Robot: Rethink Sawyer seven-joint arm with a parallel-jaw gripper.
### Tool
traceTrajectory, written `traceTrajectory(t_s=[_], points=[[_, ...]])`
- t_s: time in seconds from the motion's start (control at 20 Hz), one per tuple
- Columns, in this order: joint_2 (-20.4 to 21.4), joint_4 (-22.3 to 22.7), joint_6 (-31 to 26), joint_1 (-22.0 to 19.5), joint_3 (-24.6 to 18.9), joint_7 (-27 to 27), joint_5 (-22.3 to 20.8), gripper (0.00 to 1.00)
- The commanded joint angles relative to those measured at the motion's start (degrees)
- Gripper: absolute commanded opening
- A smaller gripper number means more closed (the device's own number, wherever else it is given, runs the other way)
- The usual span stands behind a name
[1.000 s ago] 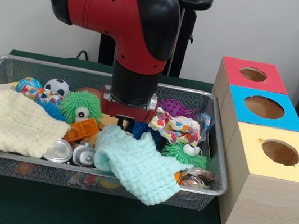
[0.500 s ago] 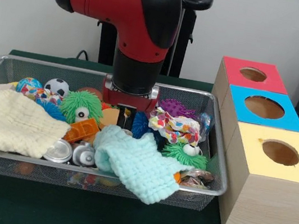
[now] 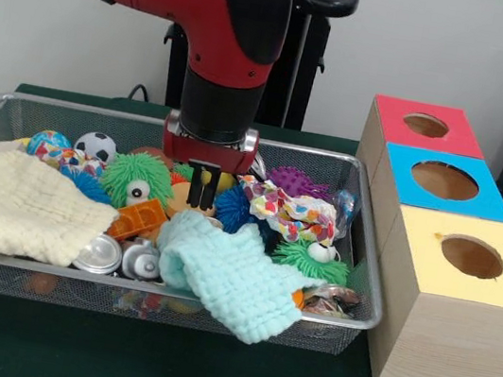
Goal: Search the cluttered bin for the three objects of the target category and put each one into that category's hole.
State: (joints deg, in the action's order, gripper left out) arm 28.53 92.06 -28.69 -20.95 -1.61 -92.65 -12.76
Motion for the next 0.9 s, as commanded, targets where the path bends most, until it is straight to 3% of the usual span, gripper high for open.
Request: traceTrajectory(t_s=[0.05,0.9], points=[[1.0,5.3,5.5,-1.8,-4.2,-5.5,-0.6,0.0],[0.5,6.3,7.0,-0.8,-2.9,-6.2,-1.1,0.0]])
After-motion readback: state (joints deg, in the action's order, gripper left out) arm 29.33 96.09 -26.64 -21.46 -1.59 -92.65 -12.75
